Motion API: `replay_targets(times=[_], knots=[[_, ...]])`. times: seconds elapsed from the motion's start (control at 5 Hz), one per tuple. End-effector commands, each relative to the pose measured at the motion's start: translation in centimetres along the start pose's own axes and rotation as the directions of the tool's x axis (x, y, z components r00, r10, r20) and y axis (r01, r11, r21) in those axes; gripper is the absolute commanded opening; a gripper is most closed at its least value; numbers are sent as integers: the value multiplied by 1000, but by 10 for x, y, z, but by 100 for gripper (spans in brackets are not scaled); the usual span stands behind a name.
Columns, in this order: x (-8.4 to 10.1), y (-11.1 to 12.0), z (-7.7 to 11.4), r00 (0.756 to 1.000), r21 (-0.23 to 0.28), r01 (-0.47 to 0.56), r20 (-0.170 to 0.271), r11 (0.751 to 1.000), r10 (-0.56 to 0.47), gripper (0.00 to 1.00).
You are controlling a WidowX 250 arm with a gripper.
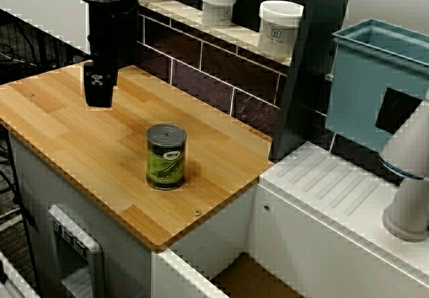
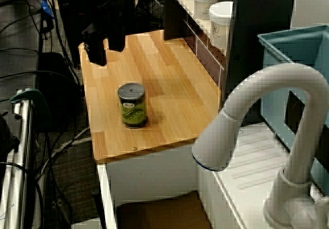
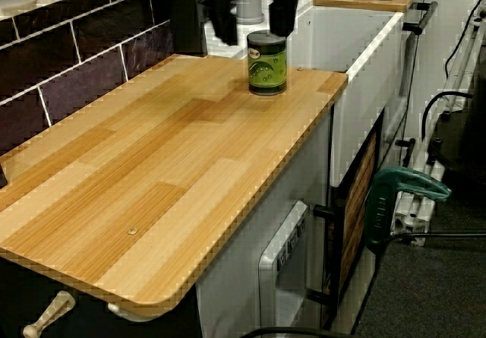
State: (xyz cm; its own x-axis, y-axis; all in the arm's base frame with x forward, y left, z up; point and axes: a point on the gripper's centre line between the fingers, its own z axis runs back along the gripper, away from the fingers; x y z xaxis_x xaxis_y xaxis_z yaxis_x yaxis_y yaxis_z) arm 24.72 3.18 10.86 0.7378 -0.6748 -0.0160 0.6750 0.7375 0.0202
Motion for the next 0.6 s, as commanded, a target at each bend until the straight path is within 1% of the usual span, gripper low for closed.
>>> replay_targets(times=[0.0, 0.2, 0.4], knots=[[23, -32, 24, 994, 22, 106, 35, 994, -106, 100], [32, -45, 22, 974, 14, 219, 47, 976, -220, 100], [36, -60, 21, 937, 13, 337, 93, 942, -336, 100]])
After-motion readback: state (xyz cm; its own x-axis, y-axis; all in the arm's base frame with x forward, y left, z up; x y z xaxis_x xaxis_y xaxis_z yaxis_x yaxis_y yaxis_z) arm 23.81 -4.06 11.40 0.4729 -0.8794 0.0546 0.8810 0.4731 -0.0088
